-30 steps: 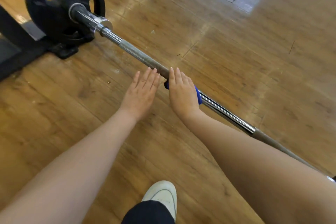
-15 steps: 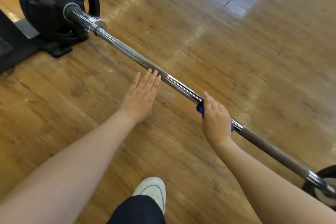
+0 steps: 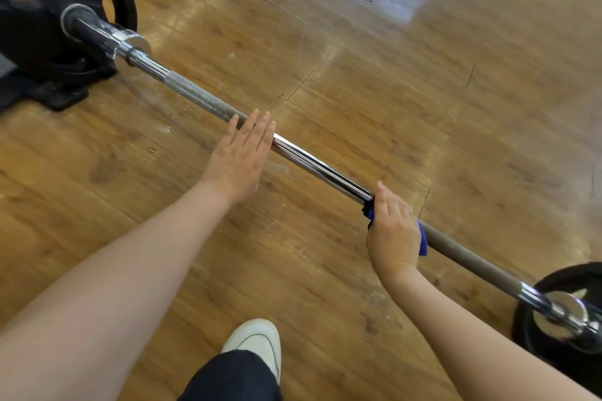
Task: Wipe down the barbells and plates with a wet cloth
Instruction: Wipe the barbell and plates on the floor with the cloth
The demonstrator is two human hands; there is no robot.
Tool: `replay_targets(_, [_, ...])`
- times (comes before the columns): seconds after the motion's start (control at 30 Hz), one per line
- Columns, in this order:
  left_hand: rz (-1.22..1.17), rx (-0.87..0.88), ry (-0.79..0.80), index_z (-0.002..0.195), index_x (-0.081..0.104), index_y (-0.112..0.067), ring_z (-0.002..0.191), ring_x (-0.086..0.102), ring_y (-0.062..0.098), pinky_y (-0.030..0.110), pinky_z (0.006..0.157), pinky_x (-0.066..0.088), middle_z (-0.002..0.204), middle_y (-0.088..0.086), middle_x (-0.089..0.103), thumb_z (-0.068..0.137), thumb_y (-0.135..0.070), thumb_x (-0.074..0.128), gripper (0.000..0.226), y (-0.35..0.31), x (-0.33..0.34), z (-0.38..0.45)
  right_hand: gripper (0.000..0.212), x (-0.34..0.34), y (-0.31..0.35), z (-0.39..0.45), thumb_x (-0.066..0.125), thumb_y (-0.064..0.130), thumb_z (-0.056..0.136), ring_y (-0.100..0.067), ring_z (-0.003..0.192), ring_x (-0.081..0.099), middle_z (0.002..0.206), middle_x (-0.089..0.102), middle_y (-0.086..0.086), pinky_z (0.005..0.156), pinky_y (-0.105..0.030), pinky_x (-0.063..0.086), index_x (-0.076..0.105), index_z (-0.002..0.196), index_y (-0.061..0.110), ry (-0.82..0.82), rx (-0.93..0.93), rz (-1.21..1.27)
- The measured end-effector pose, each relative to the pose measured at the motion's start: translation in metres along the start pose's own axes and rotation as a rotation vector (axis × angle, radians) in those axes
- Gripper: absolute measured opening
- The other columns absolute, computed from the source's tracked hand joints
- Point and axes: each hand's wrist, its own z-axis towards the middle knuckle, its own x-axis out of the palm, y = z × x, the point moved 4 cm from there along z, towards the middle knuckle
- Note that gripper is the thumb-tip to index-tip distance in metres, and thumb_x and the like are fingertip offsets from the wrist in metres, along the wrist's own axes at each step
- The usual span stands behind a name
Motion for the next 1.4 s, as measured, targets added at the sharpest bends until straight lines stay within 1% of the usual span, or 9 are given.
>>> replay_targets(0.2, [-0.039, -0.023, 0.005, 0.147, -0.014, -0.001, 0.145, -0.013, 0.030, 0.044, 0.113, -0.011, 0.157, 0.016, -0.012, 0.095, -0.019, 0.039, 0.076, 0.011, 0.013, -0.003, 0.063, 0.008, 0.067, 0.047, 0.078, -0.011, 0.054, -0.033, 0.079, 0.068, 0.095, 0.069, -0.020, 0.071, -0.038, 0.055, 0.061, 0.115, -0.010, 0.008, -0.101, 0.003])
replay_targets(0.33, [-0.054, -0.036, -0.034, 0.148, -0.012, -0.002, 0.145, -0.010, 0.028, 0.042, 0.111, -0.013, 0.158, 0.014, -0.009, 0.097, -0.015, 0.039, 0.073, 0.020, 0.018, 0.003, 0.059, 0.009, 0.094, 0.058, 0.046, 0.000, 0.092, -0.031, 0.122, 0.049, 0.139, 0.045, -0.020, 0.104, -0.036, 0.034, 0.022, 0.146, -0.006, 0.139, -0.152, -0.083])
replay_targets(0.43, [-0.036, -0.072, -0.051, 0.148, -0.012, -0.003, 0.145, -0.009, 0.028, 0.043, 0.114, -0.009, 0.158, 0.014, -0.008, 0.097, -0.020, 0.044, 0.078, 0.030, 0.014, 0.021, 0.059, 0.009, 0.091, 0.057, 0.031, 0.003, 0.098, -0.030, 0.137, 0.030, 0.154, 0.021, -0.019, 0.113, -0.035, 0.018, 0.002, 0.149, -0.002, 0.166, -0.170, -0.080])
replay_targets(0.63, [0.098, 0.031, -0.012, 0.149, -0.009, -0.006, 0.146, -0.008, 0.027, 0.045, 0.115, -0.007, 0.159, 0.012, -0.006, 0.098, -0.021, 0.041, 0.073, 0.029, 0.005, 0.060, 0.071, 0.012, 0.091, 0.056, 0.083, -0.001, 0.054, -0.031, 0.091, 0.067, 0.110, 0.066, -0.022, 0.082, -0.037, 0.053, 0.058, 0.121, -0.008, 0.029, -0.146, -0.102])
replay_targets(0.93, [0.005, 0.235, 0.227, 0.132, 0.052, -0.026, 0.145, 0.013, 0.019, 0.038, 0.117, 0.008, 0.148, -0.003, 0.040, 0.092, -0.015, 0.046, 0.041, 0.028, 0.009, 0.084, 0.067, 0.013, 0.128, 0.082, 0.072, 0.011, 0.071, -0.024, 0.099, 0.063, 0.116, 0.064, -0.011, 0.089, -0.031, 0.047, 0.049, 0.133, -0.004, 0.114, -0.149, -0.028])
replay_targets(1.0, [0.042, 0.270, 0.342, 0.134, 0.050, -0.022, 0.145, 0.012, 0.017, 0.039, 0.117, 0.007, 0.147, -0.002, 0.041, 0.090, -0.013, 0.045, 0.045, 0.027, 0.008, 0.091, 0.066, 0.016, 0.139, 0.090, 0.059, 0.007, 0.083, -0.025, 0.111, 0.055, 0.126, 0.056, -0.011, 0.096, -0.032, 0.039, 0.033, 0.143, -0.003, 0.176, -0.148, 0.016])
replay_targets(1.13, [0.079, 0.219, 0.167, 0.148, 0.025, -0.014, 0.147, 0.003, 0.022, 0.043, 0.117, 0.000, 0.158, 0.005, 0.016, 0.092, -0.012, 0.046, 0.060, 0.029, 0.003, 0.081, 0.065, 0.020, 0.140, 0.090, 0.077, 0.006, 0.058, -0.024, 0.086, 0.066, 0.102, 0.068, -0.010, 0.078, -0.031, 0.051, 0.061, 0.120, -0.002, 0.064, -0.161, 0.059])
replay_targets(1.27, [-0.116, 0.013, -0.036, 0.151, 0.006, -0.009, 0.146, -0.001, 0.025, 0.040, 0.116, -0.006, 0.159, 0.009, 0.009, 0.095, -0.009, 0.042, 0.067, 0.028, 0.011, 0.057, 0.049, 0.017, 0.101, 0.064, 0.040, 0.004, 0.075, -0.031, 0.095, 0.066, 0.113, 0.066, -0.018, 0.083, -0.037, 0.052, 0.061, 0.119, -0.004, -0.072, -0.158, 0.107])
replay_targets(1.4, [-0.183, -0.005, -0.070, 0.150, 0.014, -0.007, 0.146, 0.001, 0.026, 0.039, 0.116, -0.004, 0.158, 0.010, 0.013, 0.098, -0.009, 0.036, 0.057, 0.027, 0.014, 0.059, 0.050, 0.020, 0.101, 0.060, 0.033, 0.004, 0.076, -0.031, 0.094, 0.067, 0.109, 0.067, -0.019, 0.082, -0.038, 0.053, 0.063, 0.115, -0.006, -0.092, -0.126, 0.100])
